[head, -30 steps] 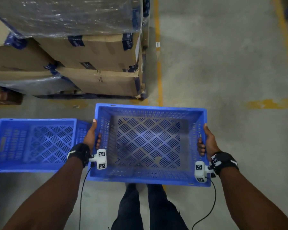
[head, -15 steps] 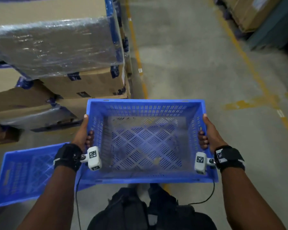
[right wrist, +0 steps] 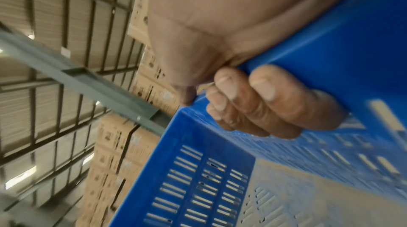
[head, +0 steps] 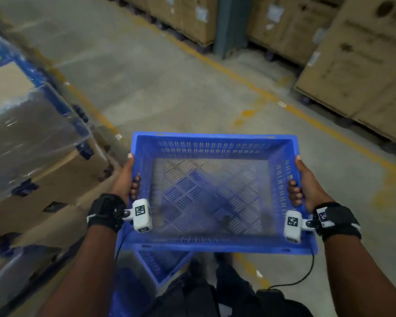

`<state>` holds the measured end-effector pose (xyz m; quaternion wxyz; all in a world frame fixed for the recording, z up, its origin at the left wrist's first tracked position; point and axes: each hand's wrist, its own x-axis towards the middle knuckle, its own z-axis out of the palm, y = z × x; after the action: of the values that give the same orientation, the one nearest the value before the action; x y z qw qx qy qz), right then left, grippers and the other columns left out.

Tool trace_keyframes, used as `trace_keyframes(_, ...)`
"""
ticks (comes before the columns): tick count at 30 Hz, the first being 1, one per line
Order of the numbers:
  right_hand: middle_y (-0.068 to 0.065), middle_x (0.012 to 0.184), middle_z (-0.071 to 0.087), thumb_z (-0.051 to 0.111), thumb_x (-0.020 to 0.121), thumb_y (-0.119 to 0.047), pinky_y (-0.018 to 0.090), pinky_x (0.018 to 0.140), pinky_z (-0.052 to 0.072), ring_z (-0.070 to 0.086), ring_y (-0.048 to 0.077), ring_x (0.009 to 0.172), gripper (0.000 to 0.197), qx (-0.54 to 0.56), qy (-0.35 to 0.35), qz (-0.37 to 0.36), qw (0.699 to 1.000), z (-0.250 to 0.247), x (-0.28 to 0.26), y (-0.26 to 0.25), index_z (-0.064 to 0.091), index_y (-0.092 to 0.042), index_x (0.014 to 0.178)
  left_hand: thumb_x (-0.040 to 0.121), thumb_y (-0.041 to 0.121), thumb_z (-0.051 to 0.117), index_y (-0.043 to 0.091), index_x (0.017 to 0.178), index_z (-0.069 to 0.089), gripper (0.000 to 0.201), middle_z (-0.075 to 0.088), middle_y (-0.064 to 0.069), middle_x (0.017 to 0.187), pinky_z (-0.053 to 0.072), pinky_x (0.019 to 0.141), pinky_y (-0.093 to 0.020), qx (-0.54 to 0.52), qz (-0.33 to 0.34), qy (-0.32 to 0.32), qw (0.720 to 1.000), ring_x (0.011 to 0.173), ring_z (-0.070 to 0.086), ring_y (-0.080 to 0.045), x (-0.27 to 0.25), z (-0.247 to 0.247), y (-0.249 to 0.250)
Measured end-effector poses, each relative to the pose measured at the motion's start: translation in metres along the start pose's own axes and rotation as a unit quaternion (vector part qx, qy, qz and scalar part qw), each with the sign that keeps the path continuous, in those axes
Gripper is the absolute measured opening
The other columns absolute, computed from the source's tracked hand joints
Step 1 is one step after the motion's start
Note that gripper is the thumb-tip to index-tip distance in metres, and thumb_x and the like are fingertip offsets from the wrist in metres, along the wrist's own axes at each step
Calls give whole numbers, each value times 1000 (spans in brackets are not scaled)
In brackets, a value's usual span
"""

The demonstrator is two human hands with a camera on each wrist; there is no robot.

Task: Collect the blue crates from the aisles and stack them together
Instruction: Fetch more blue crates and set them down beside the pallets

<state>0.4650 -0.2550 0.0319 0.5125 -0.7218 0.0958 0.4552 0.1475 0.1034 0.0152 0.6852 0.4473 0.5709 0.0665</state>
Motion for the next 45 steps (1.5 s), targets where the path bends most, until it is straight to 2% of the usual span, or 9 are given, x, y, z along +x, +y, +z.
trace_keyframes(5,-2,51,19,45,70,-95,23,39,13,16,15,37,75,100,91,8,991,-79,-56,57,33,-21,62,73,93,43,21,61,38,72,23,5,47,14,33,-15,96,3,-99,990,33,16,-9,0,93,18)
trace_keyframes(10,-3,49,19,46,65,-96,21,40,13,15,14,36,76,190,184,7,964,-153,-118,122,33,-22,61,83,83,42,21,62,39,66,25,5,50,13,34,-15,180,5,-211,961,34,18,-9,-16,204,17)
trace_keyframes(18,-4,47,20,46,66,-95,19,38,13,15,13,35,74,333,300,6,894,-253,-233,244,32,-22,62,91,74,43,19,72,44,58,33,5,57,18,33,-15,292,25,-360,886,38,23,-9,-91,392,-31)
trace_keyframes(25,-4,45,20,44,69,-94,18,35,17,17,13,33,73,426,373,15,824,-284,-300,328,33,-21,63,92,72,43,18,73,45,58,36,4,57,21,32,-18,392,38,-427,814,40,26,-9,-160,511,-82)
trace_keyframes(27,-5,45,21,44,70,-93,18,36,16,18,13,33,73,451,401,16,797,-284,-314,347,34,-21,64,89,76,44,18,70,44,61,34,3,58,23,33,-20,434,36,-451,780,42,26,-11,-174,543,-97)
trace_keyframes(30,-5,46,21,49,60,-95,18,38,15,18,13,34,75,482,435,32,760,-273,-333,364,35,-21,65,89,79,39,17,70,45,65,34,1,54,24,34,-19,481,48,-485,729,40,26,-12,-200,587,-115)
trace_keyframes(36,-4,48,21,46,69,-93,18,37,17,18,14,36,73,571,522,34,633,-231,-364,393,37,-21,65,92,78,34,18,69,44,65,33,2,50,20,35,-17,546,67,-562,618,35,25,-12,-256,672,-157)
trace_keyframes(41,-2,51,23,44,72,-92,20,40,16,17,15,38,73,627,579,48,519,-170,-385,424,37,-20,65,94,75,33,20,69,43,61,33,4,47,18,35,-17,586,94,-625,507,34,24,-10,-323,702,-217)
trace_keyframes(45,-3,49,25,44,72,-92,19,39,16,19,14,36,73,661,599,53,449,-128,-405,457,37,-20,66,94,74,35,18,71,45,62,34,1,58,20,34,-17,612,99,-646,446,36,27,-10,-375,708,-277)
